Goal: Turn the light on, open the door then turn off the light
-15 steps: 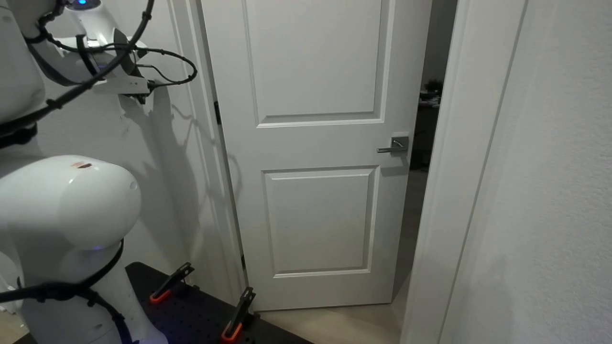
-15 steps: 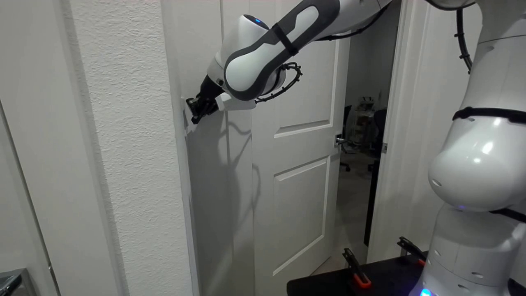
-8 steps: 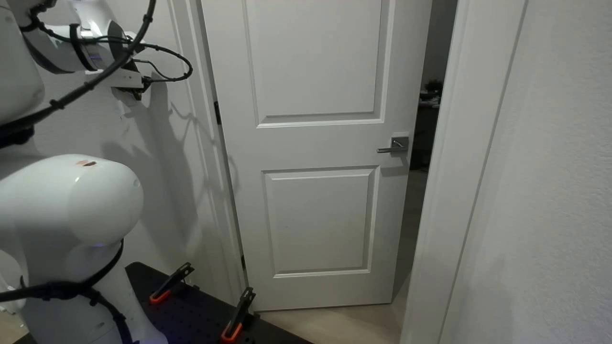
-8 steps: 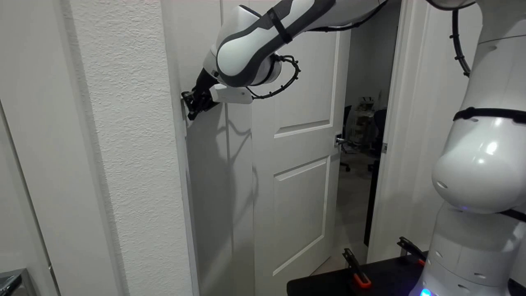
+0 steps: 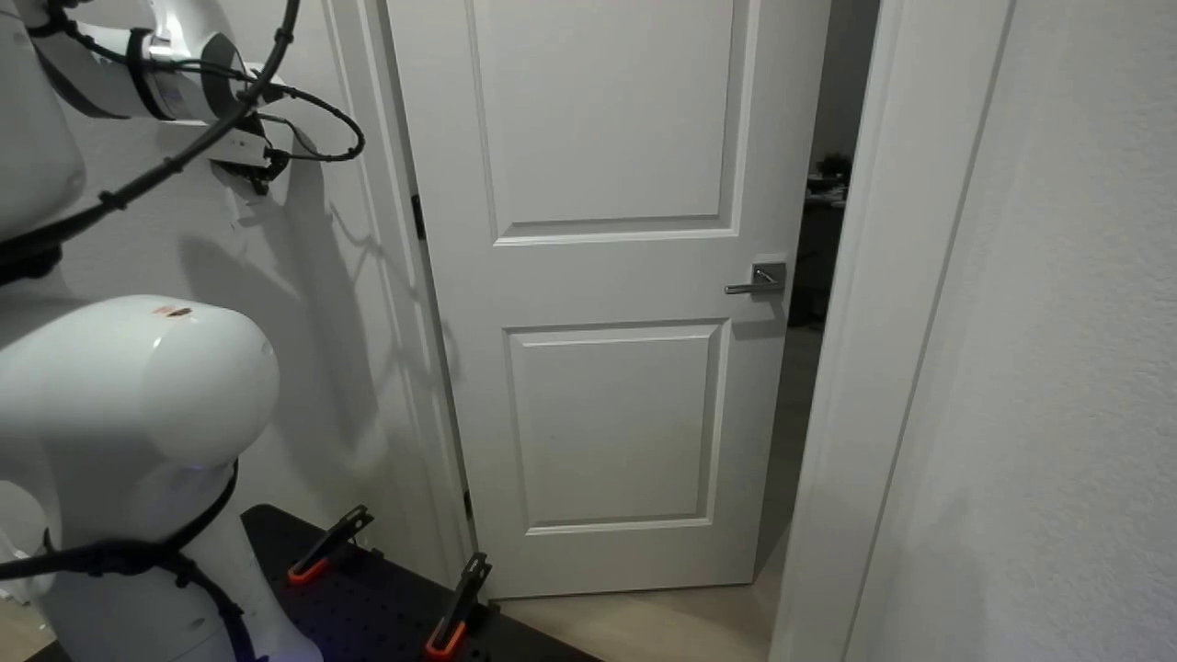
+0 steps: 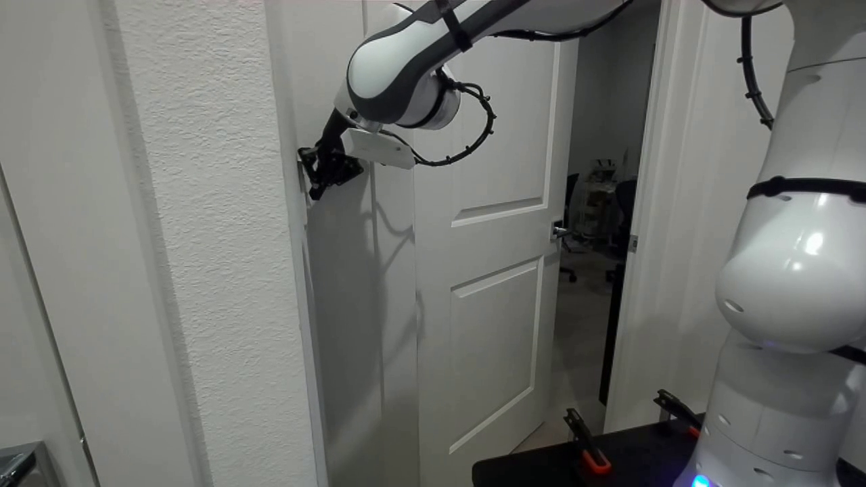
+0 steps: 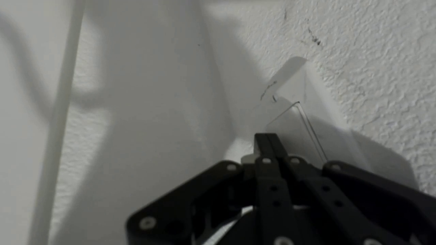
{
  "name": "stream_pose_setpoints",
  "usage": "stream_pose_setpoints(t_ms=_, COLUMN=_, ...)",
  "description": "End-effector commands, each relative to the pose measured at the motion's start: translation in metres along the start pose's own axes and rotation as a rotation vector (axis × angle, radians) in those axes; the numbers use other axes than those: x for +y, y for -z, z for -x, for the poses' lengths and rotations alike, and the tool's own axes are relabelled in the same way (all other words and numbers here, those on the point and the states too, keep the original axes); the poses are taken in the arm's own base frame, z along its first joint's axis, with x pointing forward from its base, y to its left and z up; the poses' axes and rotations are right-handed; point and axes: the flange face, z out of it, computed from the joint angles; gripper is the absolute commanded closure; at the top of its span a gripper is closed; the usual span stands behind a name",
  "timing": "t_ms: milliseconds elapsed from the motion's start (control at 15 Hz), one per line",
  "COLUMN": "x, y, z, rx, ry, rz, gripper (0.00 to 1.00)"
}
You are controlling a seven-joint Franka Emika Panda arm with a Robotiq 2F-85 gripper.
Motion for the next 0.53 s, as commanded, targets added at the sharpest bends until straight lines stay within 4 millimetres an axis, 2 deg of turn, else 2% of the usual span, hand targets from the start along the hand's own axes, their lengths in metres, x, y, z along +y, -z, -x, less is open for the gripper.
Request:
stream_pose_setpoints(t_ms=0, x=-0.0011, y=0.0006, z=-0.0059, rx=-0.037, ry=-0.049, rz=-0.040, gripper=1.00)
stream_pose_setpoints(t_ms=467, x=0.0089, y=-0.0064, z=-0.0006, rx=-0.034, ry=-0.168, rz=-0.112, gripper=1.00)
